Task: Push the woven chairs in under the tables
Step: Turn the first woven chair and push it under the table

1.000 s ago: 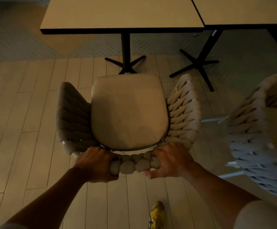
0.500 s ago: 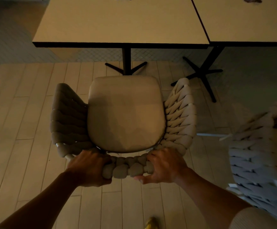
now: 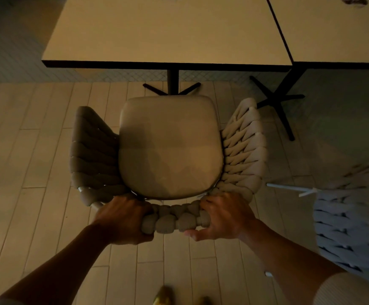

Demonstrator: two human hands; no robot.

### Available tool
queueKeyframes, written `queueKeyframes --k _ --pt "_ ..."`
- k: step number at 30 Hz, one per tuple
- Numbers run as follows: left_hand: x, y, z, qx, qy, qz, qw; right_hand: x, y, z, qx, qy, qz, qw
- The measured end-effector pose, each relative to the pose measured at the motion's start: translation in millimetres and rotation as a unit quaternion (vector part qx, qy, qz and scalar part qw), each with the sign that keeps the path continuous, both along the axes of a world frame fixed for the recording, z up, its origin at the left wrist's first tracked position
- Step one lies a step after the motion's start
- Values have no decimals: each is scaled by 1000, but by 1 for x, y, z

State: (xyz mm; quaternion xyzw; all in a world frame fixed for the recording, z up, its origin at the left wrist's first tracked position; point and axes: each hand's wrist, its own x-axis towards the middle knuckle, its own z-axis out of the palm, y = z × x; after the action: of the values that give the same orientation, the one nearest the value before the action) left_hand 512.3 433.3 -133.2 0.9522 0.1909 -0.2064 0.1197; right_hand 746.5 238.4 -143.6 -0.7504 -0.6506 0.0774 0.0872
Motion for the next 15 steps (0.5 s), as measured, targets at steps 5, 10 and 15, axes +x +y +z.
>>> queueKeyframes --k 5,10,15 --pt "2 6 0 -11 -3 -7 1000 3 5 0 -18 8 -8 1000" --pt "2 8 -3 -3 -2 -12 1000 4 6 -1 -36 -2 -9 999" --pt "2 5 -2 8 25 0 1000 -1 4 4 -71 -12 -28 997"
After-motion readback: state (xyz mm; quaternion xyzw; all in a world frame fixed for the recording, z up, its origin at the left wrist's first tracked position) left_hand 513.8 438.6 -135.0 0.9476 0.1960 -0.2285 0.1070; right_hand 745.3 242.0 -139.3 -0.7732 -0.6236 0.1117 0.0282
